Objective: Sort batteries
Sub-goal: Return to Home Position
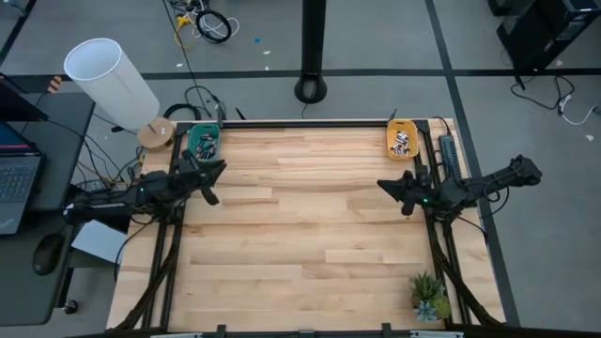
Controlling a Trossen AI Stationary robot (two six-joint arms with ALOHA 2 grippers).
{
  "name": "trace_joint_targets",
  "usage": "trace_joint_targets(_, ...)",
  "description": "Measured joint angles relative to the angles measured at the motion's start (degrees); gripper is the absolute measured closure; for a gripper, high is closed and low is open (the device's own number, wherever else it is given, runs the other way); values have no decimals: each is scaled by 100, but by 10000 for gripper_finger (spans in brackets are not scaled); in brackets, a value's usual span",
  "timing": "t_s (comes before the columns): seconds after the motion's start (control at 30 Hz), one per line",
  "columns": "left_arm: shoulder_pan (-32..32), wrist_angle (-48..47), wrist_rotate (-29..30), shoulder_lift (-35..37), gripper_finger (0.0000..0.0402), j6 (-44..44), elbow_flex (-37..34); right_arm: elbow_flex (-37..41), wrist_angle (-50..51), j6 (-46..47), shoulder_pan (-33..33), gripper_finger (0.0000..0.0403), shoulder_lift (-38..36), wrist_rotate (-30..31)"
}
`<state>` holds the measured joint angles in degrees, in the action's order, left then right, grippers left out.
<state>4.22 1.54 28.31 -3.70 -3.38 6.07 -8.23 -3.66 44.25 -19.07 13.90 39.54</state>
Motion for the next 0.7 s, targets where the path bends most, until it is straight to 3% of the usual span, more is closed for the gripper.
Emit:
trace_joint_targets(0.13,1,393,-151,0,328,556,2,0,-93,-420,0,395,-387,-325)
trace_joint_targets(0.33,1,457,-205,0,328,615,2,0,2,-1011,0,395,-962,-1263)
trace_joint_targets(0.47,0,460,-205,0,328,613,2,0,488,-1157,0,388,-1380,-1332)
trace_joint_targets(0.7,0,471,-202,-4,328,588,2,0,593,-1430,0,384,-1370,-2170)
